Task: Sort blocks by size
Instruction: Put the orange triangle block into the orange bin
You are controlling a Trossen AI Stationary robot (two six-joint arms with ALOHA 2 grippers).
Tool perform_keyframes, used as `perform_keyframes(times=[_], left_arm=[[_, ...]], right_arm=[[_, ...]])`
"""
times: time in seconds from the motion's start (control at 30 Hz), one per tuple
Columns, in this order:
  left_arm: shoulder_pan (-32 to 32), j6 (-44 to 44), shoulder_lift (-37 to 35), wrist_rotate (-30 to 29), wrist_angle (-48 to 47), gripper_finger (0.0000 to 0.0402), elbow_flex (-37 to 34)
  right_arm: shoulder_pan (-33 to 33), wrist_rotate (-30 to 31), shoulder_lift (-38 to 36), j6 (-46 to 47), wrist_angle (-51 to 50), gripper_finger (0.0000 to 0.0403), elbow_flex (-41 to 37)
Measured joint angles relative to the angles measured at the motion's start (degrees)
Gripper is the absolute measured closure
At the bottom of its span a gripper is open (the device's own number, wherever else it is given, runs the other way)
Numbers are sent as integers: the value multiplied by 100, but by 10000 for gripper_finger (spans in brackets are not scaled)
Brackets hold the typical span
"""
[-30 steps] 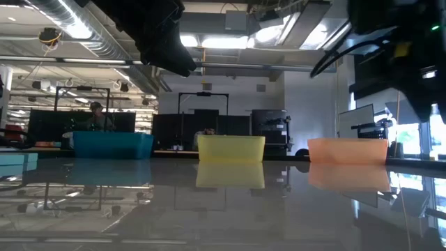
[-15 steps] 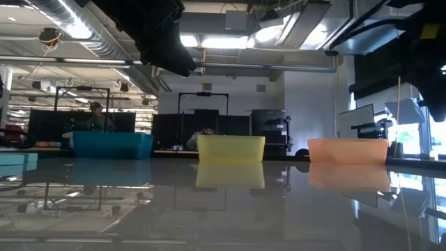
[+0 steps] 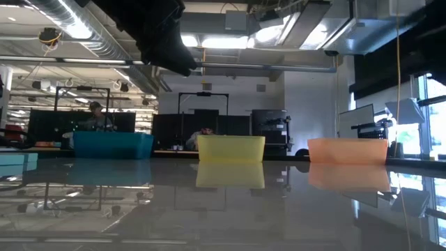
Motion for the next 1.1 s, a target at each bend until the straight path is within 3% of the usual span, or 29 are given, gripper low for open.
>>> perform_keyframes(times=[0.3,1.1], left_arm=[[0,1,0,0,6,199,0],[4,4,0,-1,38,199,-4]], right_arm=[[384,122,1,22,674,187,-825],[369,276,8,-298,1459,187,-1468]])
